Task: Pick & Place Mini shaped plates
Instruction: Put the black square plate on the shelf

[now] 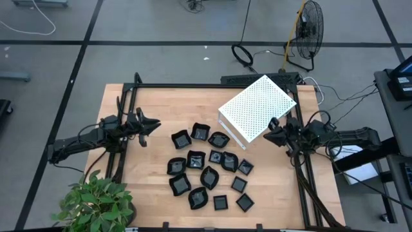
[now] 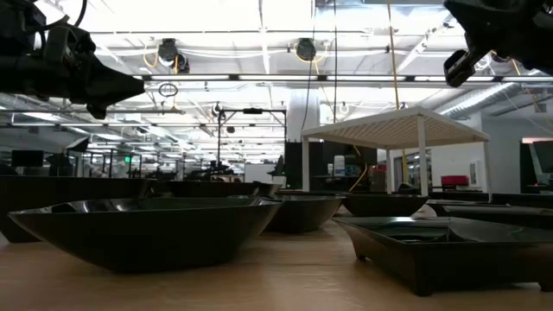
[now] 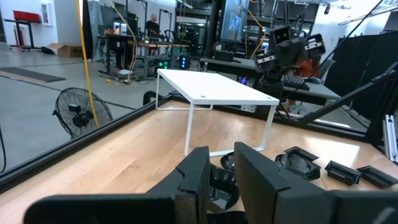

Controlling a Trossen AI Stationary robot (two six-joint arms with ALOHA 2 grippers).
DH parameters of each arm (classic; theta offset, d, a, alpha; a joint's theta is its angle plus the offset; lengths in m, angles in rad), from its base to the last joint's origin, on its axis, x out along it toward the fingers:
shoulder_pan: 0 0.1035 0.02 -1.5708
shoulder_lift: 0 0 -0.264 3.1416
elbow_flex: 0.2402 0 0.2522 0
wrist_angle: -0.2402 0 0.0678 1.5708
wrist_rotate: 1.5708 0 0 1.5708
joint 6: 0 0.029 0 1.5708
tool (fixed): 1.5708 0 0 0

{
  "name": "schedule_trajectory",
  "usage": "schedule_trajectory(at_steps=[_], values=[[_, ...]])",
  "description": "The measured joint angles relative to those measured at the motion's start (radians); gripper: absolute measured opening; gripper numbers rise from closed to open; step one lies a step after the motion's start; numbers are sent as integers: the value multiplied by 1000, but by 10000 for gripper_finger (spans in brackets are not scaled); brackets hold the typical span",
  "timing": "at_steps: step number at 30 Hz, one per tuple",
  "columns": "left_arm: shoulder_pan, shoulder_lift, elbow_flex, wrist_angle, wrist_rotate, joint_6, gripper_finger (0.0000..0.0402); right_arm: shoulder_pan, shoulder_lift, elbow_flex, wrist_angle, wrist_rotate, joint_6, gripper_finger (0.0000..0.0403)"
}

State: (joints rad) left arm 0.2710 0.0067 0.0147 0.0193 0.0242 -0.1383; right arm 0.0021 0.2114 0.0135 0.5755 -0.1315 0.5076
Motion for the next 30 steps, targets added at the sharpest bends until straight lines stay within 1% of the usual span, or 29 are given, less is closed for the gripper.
schedule_trajectory(at_steps=[3, 5, 7, 10, 12, 14, 16, 17, 20, 22, 23, 26, 28, 30], values=[[0, 0, 0, 0, 0, 0, 76, 0, 12, 0, 1, 50, -1, 22], [0, 0, 0, 0, 0, 0, 77, 0, 31, 0, 9, 52, 1, 46], [0, 0, 0, 0, 0, 0, 76, 11, 59, 0, 54, 53, 12, 76], [0, 0, 0, 0, 0, 0, 76, 69, 130, 0, 161, 57, 2, 127], [0, 0, 0, 0, 0, 0, 77, 127, 197, 3, 238, 80, -30, 158], [0, 0, 0, 0, 0, 0, 76, 200, 273, 27, 278, 144, -81, 184], [0, 0, 0, 0, 0, 0, 77, 276, 362, 68, 272, 228, -131, 201], [0, 0, 0, 0, 0, 0, 76, 313, 411, 91, 244, 268, -151, 208], [0, 0, 0, 0, 0, 0, 77, 406, 560, 215, 231, 384, -185, 216], [0, 0, 0, 0, 0, 0, 76, 453, 652, 307, 157, 436, -191, 217], [0, 0, 0, 0, 0, 0, 77, 472, 700, 355, 93, 465, -187, 216], [0, 0, 0, 1, 0, 0, 76, 520, 823, 517, -166, 569, -134, 214], [0, 0, 0, 0, 0, 0, 77, 540, 895, 635, -361, 643, -49, 213], [0, 0, 0, 0, 0, 0, 76, 551, 969, 728, -572, 679, 54, 213]])
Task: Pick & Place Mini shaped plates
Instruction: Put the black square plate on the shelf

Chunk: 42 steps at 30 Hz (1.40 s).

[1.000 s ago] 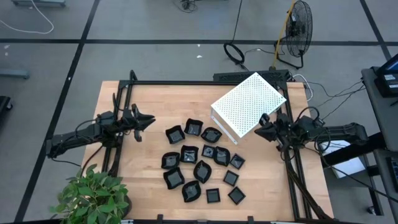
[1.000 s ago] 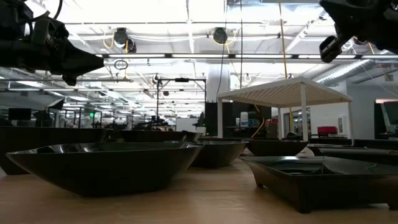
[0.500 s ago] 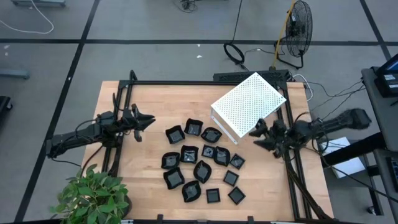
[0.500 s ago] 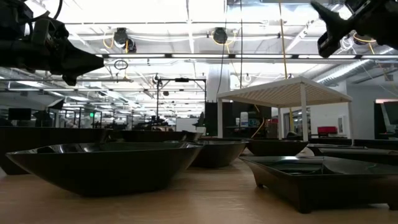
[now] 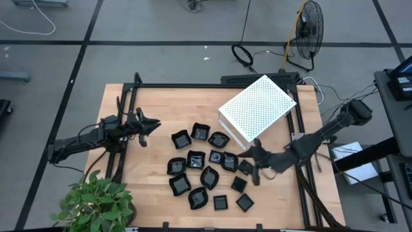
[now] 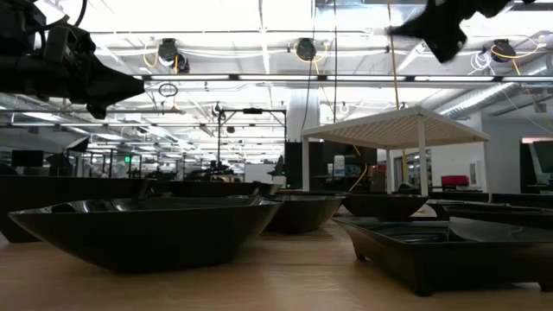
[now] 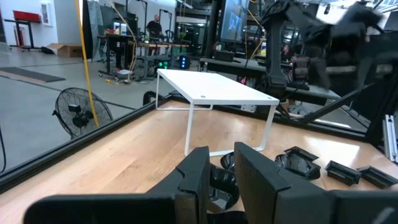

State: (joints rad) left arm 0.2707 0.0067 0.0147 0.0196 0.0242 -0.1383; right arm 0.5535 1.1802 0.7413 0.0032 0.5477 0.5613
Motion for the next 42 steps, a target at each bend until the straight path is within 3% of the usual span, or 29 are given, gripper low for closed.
schedule_trajectory(at_steps=[5, 8, 15, 20, 30, 36, 42], values=[[0, 0, 0, 0, 0, 0, 77, 12, 120, 133, -347, -16, 259, 213], [0, 0, 0, 0, 0, 0, 76, 12, 158, 130, -480, -80, 400, 212], [0, 0, 0, 0, 0, 0, 76, 0, 204, 107, -686, -77, 603, 212], [0, 0, 0, 0, 0, 0, 77, -26, 204, 4, -607, -81, 667, 212], [0, 0, 0, 0, 0, 0, 76, -46, 204, -175, -259, -109, 648, 212], [0, 0, 0, 0, 0, 0, 77, -46, 204, -182, -240, -108, 619, 207], [0, 0, 0, 0, 0, 0, 76, -46, 204, -182, -240, -160, 602, 161]])
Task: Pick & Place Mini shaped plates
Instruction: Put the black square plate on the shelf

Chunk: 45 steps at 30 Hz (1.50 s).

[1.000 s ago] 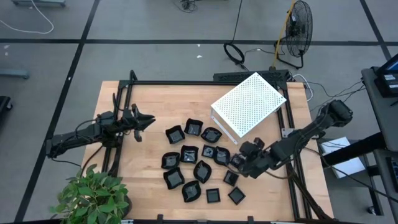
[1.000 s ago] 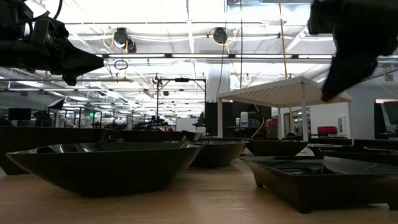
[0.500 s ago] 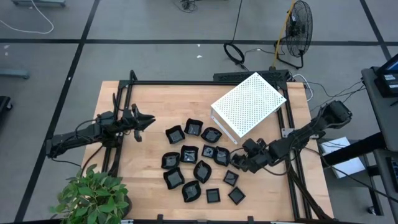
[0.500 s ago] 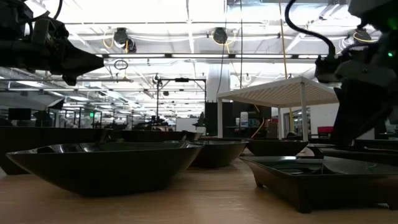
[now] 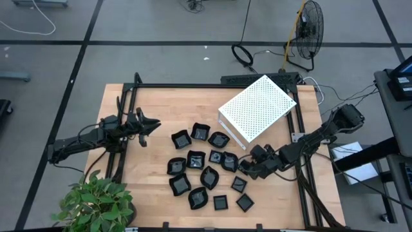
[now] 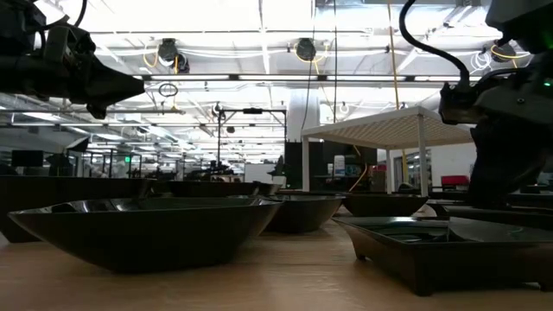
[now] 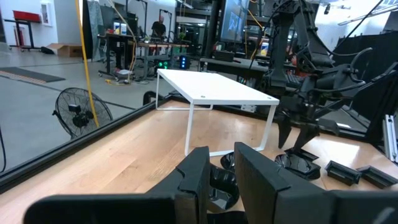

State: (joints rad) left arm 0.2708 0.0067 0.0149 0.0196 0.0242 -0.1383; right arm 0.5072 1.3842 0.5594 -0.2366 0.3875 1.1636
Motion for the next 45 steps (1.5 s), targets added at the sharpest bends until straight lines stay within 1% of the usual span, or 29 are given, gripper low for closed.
schedule_trajectory(at_steps=[7, 20, 27, 40, 45], values=[[0, 0, 0, 0, 0, 0, 76, 0, 0, 0, -1, 0, -1, 97], [0, 0, 0, 0, 0, 0, 76, 0, -8, 0, 2, -1, -70, 6], [0, 0, 0, 0, 0, 0, 76, 1, -96, 0, 0, -28, -107, 2], [0, 0, 0, 0, 0, 0, 77, 2, -361, 0, 2, -73, -231, 1], [0, 0, 0, 0, 0, 0, 77, -6, -457, -1, 73, -74, -326, 0]])
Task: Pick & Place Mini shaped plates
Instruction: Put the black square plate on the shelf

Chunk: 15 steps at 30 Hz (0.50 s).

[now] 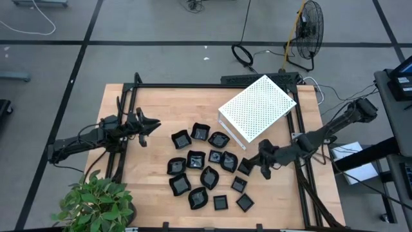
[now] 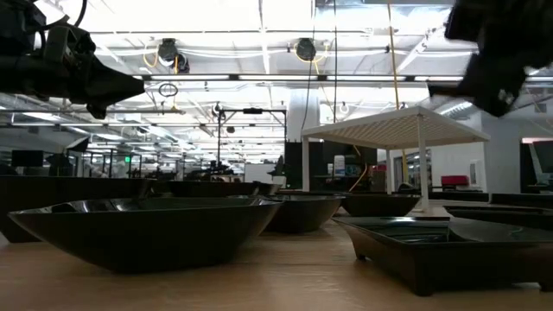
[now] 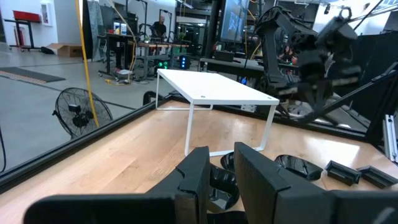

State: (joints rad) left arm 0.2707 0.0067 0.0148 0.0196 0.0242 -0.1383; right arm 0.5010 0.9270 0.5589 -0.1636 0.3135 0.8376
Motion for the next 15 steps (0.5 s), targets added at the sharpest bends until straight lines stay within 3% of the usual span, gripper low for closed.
schedule_trajectory(at_steps=[7, 15], values=[[0, 0, 0, 0, 0, 0, 77, -115, -129, 40, 111, 26, -170, 0], [0, 0, 0, 0, 0, 0, 77, -373, -160, 257, -139, 30, -270, 0]])
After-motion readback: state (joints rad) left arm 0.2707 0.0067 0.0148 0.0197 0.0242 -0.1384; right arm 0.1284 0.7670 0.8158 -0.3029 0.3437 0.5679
